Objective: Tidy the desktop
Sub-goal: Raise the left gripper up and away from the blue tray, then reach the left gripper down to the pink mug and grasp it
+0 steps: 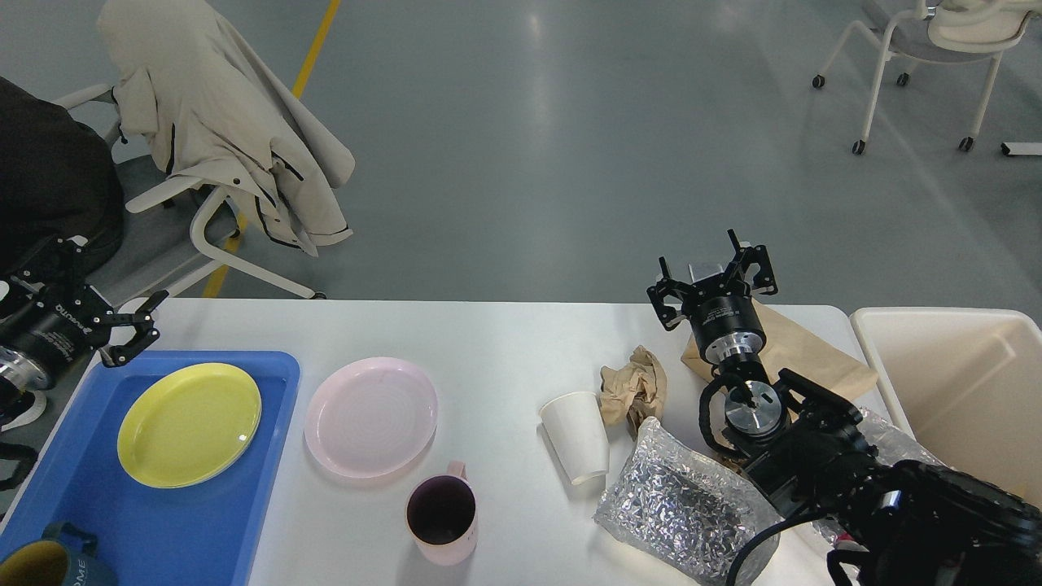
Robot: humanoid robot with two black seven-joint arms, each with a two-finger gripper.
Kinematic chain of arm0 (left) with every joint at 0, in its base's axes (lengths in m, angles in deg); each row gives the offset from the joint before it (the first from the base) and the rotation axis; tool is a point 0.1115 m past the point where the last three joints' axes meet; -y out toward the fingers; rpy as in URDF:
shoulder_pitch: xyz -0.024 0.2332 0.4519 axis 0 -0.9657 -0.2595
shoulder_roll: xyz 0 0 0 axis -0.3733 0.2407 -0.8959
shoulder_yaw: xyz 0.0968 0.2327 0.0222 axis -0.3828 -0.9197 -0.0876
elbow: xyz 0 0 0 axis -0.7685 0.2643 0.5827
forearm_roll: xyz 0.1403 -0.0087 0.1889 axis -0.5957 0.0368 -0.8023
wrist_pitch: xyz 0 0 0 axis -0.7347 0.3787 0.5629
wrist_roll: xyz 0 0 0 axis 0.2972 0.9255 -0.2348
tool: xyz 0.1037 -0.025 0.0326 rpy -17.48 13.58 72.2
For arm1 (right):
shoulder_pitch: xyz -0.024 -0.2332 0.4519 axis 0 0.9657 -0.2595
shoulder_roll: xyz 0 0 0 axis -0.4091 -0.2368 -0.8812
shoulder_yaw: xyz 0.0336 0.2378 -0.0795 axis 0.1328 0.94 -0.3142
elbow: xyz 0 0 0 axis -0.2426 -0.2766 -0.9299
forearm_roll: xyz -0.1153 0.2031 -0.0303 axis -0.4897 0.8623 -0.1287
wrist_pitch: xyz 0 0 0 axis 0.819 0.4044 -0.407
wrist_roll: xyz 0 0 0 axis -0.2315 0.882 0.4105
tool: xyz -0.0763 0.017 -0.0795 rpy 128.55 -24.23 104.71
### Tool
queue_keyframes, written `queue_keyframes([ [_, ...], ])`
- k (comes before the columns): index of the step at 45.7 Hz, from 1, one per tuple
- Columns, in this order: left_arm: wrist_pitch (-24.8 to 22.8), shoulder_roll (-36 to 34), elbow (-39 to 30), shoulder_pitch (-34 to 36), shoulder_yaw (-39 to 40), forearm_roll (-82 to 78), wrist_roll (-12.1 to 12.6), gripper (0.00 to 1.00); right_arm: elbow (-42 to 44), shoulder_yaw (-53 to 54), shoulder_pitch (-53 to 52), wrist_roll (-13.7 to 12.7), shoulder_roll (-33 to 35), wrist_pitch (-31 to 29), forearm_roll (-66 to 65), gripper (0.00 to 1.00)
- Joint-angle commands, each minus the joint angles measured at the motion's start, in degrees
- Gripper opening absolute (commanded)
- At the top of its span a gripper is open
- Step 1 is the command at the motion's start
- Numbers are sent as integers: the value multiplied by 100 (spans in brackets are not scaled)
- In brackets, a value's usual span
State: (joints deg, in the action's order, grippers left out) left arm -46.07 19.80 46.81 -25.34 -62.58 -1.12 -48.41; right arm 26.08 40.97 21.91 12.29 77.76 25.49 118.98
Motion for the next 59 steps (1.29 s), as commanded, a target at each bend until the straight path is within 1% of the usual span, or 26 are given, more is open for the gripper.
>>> queue_keyframes([
  [1, 49, -900, -616, 1156, -1997, -97, -15, 100, 7, 0, 0, -8, -9, 0, 0, 100],
  [4, 40, -1147, -669, 1903, -2736, -596, 2, 100, -2, 0, 0, 1, 0, 0, 0, 100],
  [6, 31, -1226, -669, 2386, -3018, -1167, 2, 100, -2, 0, 0, 1, 0, 0, 0, 100],
  [8, 5, -1262, -669, 2817, -3099, -1808, -6, 100, -2, 0, 0, 1, 0, 0, 0, 100],
  [11, -12, -1376, -783, 3258, -3116, -2714, -6, 100, 7, 0, 0, 1, 0, 0, 0, 100],
  [15, -127, -1648, -1160, 3767, -3134, -3594, -6, 100, 7, 0, 0, -8, 0, 0, 0, 100],
  [20, -381, -1631, -1565, 4804, -3502, -4289, 20, 100, 7, 0, 0, 1, 0, 0, 0, 100],
  [21, -408, -1605, -1644, 5015, -3651, -4333, 20, 100, 7, 0, 0, 1, 0, 0, 0, 100],
  [22, -504, -1422, -1766, 5582, -4183, -4360, -6, 100, 7, 0, 0, 1, 0, 0, 0, 100],
  [25, -549, -1026, -1855, 6420, -5318, -4334, -120, 100, -2, 0, 0, 1, 0, 0, 0, 100],
  [26, -549, -850, -1899, 6701, -5792, -4316, -225, 100, 7, 0, 0, -8, 0, 0, 0, 100],
  [27, -549, -649, -1934, 6983, -6328, -4264, -400, 100, 7, 0, 0, 1, 0, 0, 0, 100],
  [29, -514, -174, -2022, 7519, -7382, -4045, -970, 100, -2, 0, 0, 1, 0, 0, 0, 100],
  [31, -479, 379, -2128, 7950, -8429, -3659, -1647, 100, -2, 0, 0, 1, 0, 0, 0, 100],
  [33, -435, 898, -2311, 8276, -9326, -3202, -2184, 100, -2, 0, 0, 1, 0, 0, 0, 100],
  [34, -408, 1109, -2443, 8408, -9722, -2974, -2378, 100, 7, 0, 0, 1, 0, 0, 0, 100],
  [35, -365, 1303, -2601, 8522, -10013, -2771, -2501, 100, 7, 0, 0, 1, 0, 0, 0, 100],
  [36, -321, 1461, -2742, 8619, -10216, -2604, -2555, 100, 7, 0, 0, 1, 0, 0, 0, 100],
  [39, -189, 1805, -3172, 8787, -10384, -2365, -2564, 100, 7, 0, 0, 1, 0, 0, 0, 100],
  [44, 145, 2183, -4297, 8998, -10437, -2374, -2608, 100, 7, 0, 0, 1, 0, 0, 0, 100],
  [48, 619, 2675, -5228, 9077, -10385, -2383, -2643, 100, 7, 0, 0, 1, 0, 0, 0, 100],
  [52, 1015, 3062, -5818, 8999, -10201, -2330, -2757, 100, 7, 0, 0, 1, 0, 0, 0, 100],
  [54, 1234, 3141, -6003, 8885, -10069, -2330, -2731, 100, 7, 0, 0, 1, 0, 0, 0, 100],
  [56, 1489, 3220, -6170, 8639, -9998, -2330, -2652, 100, 15, 0, 0, 1, 0, 0, 0, 100],
  [58, 1761, 3308, -6311, 8419, -9972, -2339, -2556, 100, 7, 0, 0, 1, 0, 0, 0, 100],
  [59, 1867, 3352, -6381, 8331, -9963, -2347, -2468, 100, 7, 0, 0, 1, 0, 0, 0, 100],
])
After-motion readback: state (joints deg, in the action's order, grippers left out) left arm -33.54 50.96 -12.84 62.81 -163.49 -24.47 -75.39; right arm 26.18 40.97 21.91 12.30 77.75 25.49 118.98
